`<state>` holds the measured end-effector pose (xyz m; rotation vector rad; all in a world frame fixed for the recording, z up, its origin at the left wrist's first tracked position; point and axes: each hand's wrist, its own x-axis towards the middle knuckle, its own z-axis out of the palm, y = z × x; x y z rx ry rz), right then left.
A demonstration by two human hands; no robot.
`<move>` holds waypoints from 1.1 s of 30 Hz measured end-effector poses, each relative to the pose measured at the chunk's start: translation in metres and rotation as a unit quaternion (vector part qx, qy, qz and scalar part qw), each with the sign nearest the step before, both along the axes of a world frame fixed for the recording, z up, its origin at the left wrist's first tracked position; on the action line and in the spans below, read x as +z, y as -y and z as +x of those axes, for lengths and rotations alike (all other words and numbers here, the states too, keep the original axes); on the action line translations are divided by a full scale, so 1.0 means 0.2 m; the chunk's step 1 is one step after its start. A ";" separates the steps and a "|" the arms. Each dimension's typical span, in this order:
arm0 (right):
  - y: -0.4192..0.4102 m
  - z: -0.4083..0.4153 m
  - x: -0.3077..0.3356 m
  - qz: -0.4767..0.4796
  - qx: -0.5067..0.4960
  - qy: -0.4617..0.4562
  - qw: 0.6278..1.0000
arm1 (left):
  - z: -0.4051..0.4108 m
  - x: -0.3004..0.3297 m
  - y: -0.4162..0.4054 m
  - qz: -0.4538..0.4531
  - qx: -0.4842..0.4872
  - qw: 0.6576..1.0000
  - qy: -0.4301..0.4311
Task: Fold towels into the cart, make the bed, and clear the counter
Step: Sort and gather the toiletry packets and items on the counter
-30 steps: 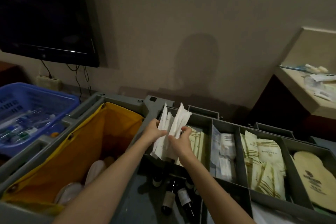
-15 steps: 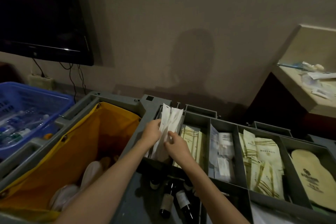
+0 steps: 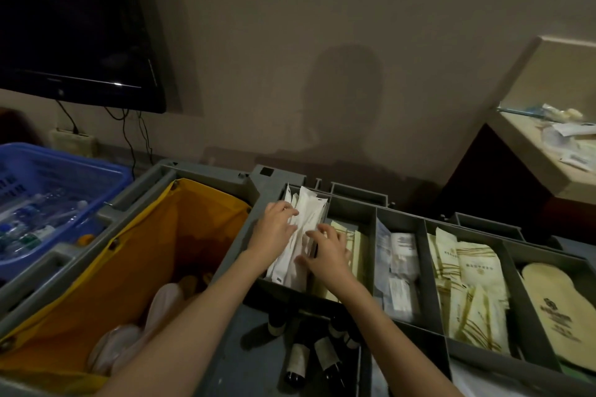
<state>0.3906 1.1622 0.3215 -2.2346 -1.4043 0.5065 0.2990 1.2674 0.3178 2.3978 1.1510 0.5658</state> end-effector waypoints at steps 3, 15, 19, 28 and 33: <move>-0.01 0.01 -0.03 0.007 0.009 -0.015 1.000 | -0.01 -0.01 -0.01 -0.019 -0.061 0.995 -0.071; 0.15 0.50 0.20 0.101 -0.048 0.037 0.993 | 0.43 0.24 0.04 -0.031 -0.110 0.993 0.032; 0.36 0.90 0.41 0.125 -0.116 0.090 0.981 | 0.86 0.39 0.21 -0.029 -0.168 0.983 0.072; 0.81 1.90 0.86 0.103 -0.174 0.220 0.954 | 1.83 0.69 0.66 -0.083 -0.257 0.952 0.140; 0.83 2.49 0.96 0.081 -0.178 0.261 0.945 | 2.34 0.77 0.73 -0.033 -0.236 0.963 0.123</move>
